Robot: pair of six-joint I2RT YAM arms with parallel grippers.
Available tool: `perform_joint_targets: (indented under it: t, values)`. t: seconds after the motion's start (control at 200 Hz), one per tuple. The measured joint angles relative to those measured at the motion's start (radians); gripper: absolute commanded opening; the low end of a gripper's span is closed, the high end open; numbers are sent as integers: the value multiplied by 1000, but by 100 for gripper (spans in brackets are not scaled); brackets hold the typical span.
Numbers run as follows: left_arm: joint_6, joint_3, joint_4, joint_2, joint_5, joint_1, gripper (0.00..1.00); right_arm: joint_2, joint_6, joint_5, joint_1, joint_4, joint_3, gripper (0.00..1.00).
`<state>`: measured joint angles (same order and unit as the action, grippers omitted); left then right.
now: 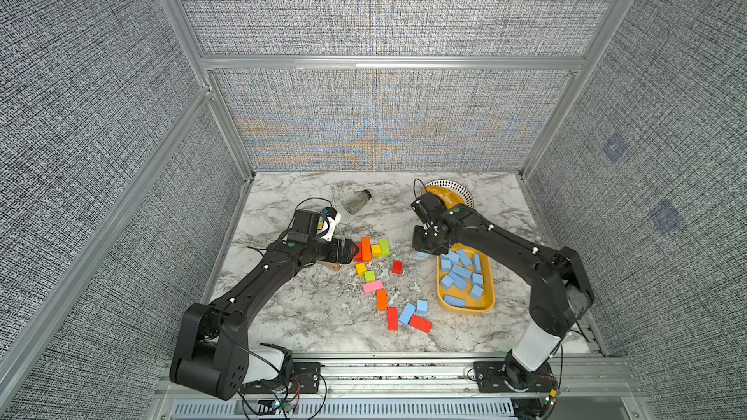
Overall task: Pick out the blue building blocks
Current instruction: Place the building block in the storage box.
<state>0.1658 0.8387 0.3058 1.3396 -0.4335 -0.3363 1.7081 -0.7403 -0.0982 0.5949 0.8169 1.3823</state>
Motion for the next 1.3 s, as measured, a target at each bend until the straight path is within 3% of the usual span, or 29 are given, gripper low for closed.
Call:
perform_joint_targets:
  t: [0.22, 0.45, 0.651, 0.991, 1.216, 1.301]
  values:
    - [-65, 48, 4, 47, -48, -103, 98, -161, 52, -55, -105, 80, -207, 14]
    - [-95, 67, 11, 69, -55, -122, 98, -268, 88, -49, -185, 65, -369, 18]
    - [-102, 76, 17, 84, -55, -126, 98, -194, 146, -56, -232, 30, -346, 21]
    - [-105, 79, 39, 78, -55, -126, 98, -22, 276, -93, -301, 1, -171, 27]
    - [-107, 83, 41, 81, -55, -126, 98, 15, 324, -106, -317, 11, -118, 29]
    - [-109, 86, 41, 85, -55, -126, 98, 16, 331, -105, -319, 12, -113, 35]
